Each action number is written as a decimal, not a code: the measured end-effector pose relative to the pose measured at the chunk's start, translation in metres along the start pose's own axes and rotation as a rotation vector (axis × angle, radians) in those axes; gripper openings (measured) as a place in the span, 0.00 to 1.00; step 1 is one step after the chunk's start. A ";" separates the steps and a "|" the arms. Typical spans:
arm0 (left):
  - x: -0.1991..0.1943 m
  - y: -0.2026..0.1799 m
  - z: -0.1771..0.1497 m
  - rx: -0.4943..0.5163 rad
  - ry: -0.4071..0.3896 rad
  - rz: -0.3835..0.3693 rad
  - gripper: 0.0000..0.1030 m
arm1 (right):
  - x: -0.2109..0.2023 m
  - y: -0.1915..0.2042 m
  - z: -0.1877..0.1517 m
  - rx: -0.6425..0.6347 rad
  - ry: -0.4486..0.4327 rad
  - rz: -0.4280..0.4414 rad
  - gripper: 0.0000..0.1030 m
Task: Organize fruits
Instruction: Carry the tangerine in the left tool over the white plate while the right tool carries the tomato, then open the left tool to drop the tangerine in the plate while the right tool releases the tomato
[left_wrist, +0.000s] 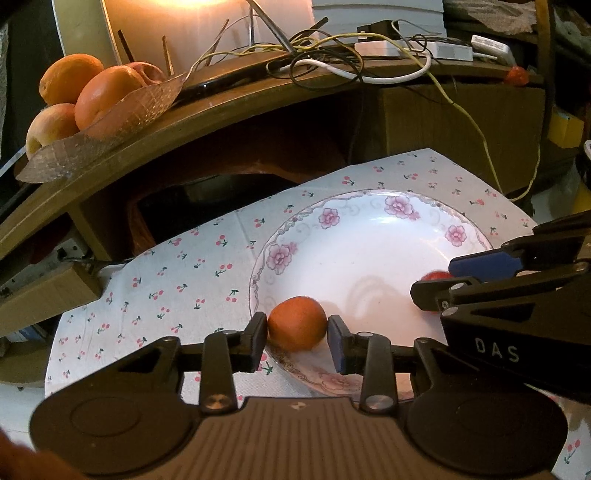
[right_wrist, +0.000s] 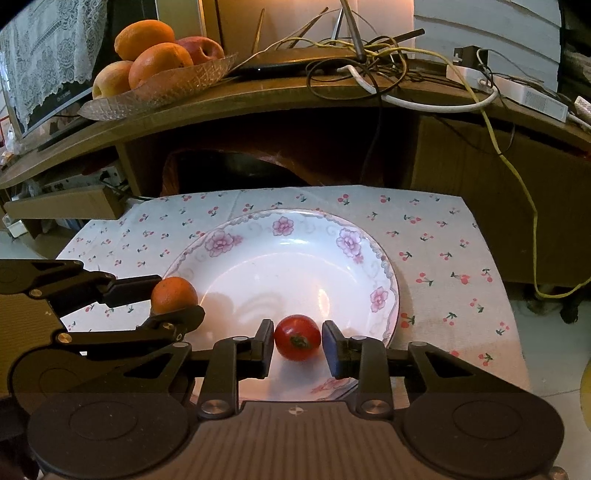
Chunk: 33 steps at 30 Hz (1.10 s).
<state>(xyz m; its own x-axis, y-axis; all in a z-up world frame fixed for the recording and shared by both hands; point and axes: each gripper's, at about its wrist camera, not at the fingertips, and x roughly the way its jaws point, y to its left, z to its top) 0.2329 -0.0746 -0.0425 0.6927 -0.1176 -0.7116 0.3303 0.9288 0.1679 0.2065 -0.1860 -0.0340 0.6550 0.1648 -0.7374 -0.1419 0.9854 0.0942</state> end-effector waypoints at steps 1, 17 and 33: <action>0.000 0.000 0.000 0.000 0.000 0.002 0.40 | 0.000 -0.001 0.000 0.003 -0.001 0.000 0.34; -0.009 0.003 0.001 0.008 -0.012 0.013 0.48 | -0.013 -0.003 0.002 0.018 -0.041 0.000 0.47; -0.028 -0.001 -0.003 0.047 -0.037 0.027 0.51 | -0.034 0.005 -0.002 -0.017 -0.069 0.018 0.52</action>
<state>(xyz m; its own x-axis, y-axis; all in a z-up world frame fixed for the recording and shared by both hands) 0.2113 -0.0709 -0.0247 0.7249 -0.1066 -0.6806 0.3404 0.9144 0.2193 0.1819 -0.1869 -0.0097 0.7017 0.1859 -0.6878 -0.1667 0.9814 0.0952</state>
